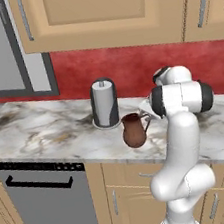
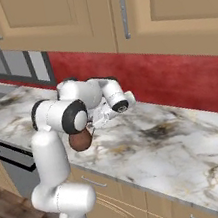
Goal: Move the boxed food and garlic from the top shelf to the second highest shelf to make space. Then, place the pitcher from the counter on the cleared top shelf.
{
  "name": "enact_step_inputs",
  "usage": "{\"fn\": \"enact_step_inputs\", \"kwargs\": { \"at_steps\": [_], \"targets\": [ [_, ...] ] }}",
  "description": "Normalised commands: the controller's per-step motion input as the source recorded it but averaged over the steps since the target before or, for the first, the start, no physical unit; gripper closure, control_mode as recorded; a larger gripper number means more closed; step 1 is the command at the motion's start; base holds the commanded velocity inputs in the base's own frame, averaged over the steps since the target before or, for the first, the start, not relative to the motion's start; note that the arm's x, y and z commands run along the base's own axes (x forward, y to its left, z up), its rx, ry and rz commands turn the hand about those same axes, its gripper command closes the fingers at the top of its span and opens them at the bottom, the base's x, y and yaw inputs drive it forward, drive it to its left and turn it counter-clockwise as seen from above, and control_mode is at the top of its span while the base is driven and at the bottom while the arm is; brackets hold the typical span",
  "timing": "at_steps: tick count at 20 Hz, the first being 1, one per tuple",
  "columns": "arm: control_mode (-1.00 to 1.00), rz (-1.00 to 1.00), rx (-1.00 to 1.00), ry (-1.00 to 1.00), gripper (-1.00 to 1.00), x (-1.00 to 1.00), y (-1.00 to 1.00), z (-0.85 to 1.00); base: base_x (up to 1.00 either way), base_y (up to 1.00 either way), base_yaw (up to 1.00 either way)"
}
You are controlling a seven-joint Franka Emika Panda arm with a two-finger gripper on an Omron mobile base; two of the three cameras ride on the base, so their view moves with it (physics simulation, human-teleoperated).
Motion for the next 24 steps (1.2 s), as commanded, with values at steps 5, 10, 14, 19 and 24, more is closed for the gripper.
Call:
{"fn": "enact_step_inputs", "kwargs": {
  "at_steps": [5,10,14,19,24],
  "targets": [
    [-1.0,0.0,0.0,-0.22,1.0,-0.81,0.0,-0.4,0.0,0.0,0.0],
    [-1.0,-0.03,0.0,-0.22,1.0,-0.78,0.0,-0.11,0.0,0.0,0.0],
    [-1.0,-0.13,0.0,-0.09,1.0,-0.28,0.01,0.41,0.0,0.0,0.0],
    [-1.0,-0.24,0.0,-0.1,1.0,-0.07,0.06,0.61,0.0,0.0,0.0],
    [-1.0,-0.35,0.0,-0.13,1.0,-0.37,0.26,0.12,0.0,0.0,0.0]
  ]
}}
